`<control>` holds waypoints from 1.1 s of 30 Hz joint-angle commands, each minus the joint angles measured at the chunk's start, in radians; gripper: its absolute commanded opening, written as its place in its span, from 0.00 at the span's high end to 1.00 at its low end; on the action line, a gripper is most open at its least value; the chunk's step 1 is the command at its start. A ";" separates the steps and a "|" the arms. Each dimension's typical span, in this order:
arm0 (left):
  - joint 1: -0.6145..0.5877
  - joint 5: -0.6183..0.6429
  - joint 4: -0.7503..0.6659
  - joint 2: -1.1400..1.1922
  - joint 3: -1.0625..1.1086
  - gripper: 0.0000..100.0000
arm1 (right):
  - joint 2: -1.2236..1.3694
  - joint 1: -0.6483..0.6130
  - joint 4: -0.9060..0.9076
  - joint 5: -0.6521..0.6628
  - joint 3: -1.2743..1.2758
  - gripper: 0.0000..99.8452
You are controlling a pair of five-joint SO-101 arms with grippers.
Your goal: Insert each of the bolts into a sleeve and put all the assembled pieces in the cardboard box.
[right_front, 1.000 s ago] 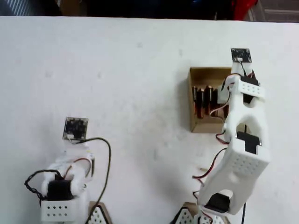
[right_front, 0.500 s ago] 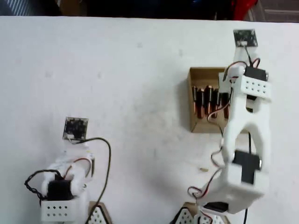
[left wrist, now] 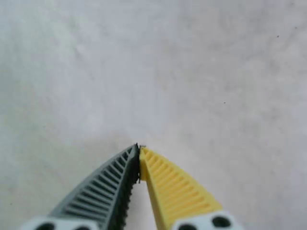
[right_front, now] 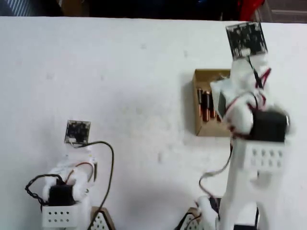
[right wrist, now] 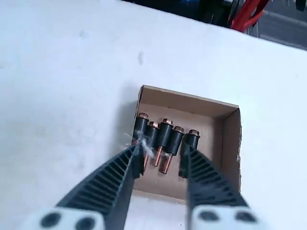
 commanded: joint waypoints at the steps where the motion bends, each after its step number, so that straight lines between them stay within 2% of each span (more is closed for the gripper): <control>1: -0.002 -0.003 0.009 -0.012 -0.002 0.98 | -0.104 -0.028 0.031 0.003 -0.035 0.98; 3: -0.002 -0.003 0.009 -0.012 -0.002 0.98 | -0.142 -0.028 0.059 0.003 -0.035 0.96; 11: -0.002 -0.003 0.009 -0.012 -0.002 0.98 | -0.305 -0.033 0.137 0.003 -0.034 0.98; 18: -0.004 -0.003 0.009 -0.012 -0.002 0.98 | -0.461 -0.117 0.220 0.003 0.015 0.98; 33: -0.005 -0.003 0.009 -0.012 -0.002 0.98 | -0.954 -0.114 0.045 0.003 0.519 0.98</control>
